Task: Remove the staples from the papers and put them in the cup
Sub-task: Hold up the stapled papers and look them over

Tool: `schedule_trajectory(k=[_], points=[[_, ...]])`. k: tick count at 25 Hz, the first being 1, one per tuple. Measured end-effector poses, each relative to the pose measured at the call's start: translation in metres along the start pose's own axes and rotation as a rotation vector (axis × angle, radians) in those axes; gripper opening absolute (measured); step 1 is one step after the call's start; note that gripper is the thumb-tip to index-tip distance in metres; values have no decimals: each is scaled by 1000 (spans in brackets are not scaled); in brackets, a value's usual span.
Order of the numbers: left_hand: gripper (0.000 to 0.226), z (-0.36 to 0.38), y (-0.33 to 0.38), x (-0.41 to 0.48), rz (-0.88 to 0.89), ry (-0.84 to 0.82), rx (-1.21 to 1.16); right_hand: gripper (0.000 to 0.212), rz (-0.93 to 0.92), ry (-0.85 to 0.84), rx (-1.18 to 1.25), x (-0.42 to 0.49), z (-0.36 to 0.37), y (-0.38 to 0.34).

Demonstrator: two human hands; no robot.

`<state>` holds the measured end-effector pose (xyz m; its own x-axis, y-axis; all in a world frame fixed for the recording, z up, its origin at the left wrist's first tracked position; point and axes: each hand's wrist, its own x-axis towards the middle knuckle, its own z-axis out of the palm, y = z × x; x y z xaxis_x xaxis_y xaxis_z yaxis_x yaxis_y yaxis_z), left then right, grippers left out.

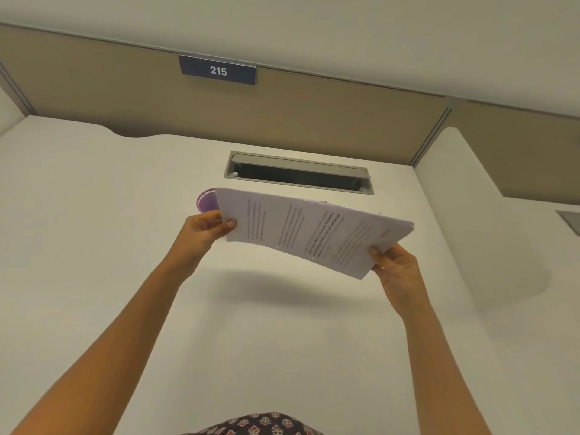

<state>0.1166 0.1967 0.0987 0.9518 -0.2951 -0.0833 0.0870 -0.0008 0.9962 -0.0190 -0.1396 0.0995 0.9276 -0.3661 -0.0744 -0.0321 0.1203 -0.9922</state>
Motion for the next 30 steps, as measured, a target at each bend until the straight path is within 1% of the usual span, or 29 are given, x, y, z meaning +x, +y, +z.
schedule_trajectory(k=[5,8,10,12,15,17,21,24,27,29,30], points=[[27,0,-14,-9,17,29,-24,29,24,17,19,1,1,12],[28,-3,-36,-15,-51,23,-14,33,71,9,26,-1,-2,36],[28,-2,-55,-22,-129,5,15,36,121,3,-7,-5,-3,56],[24,3,-67,-27,-183,-3,38,36,173,9,-39,-8,0,71],[22,12,-69,-27,-202,46,35,31,211,30,-31,-9,5,77],[23,14,-65,-25,-188,84,13,31,188,39,-36,-5,7,70],[25,16,-54,-20,-158,159,-93,27,107,31,-70,7,6,45],[26,20,-47,-18,-204,200,-231,31,106,60,-38,14,-2,30],[29,25,-43,-15,-277,249,-407,45,140,86,137,10,-1,27],[30,33,-41,-13,-327,268,-523,62,170,41,287,5,14,27],[30,38,-40,-13,-348,274,-571,61,177,15,325,2,27,27]])
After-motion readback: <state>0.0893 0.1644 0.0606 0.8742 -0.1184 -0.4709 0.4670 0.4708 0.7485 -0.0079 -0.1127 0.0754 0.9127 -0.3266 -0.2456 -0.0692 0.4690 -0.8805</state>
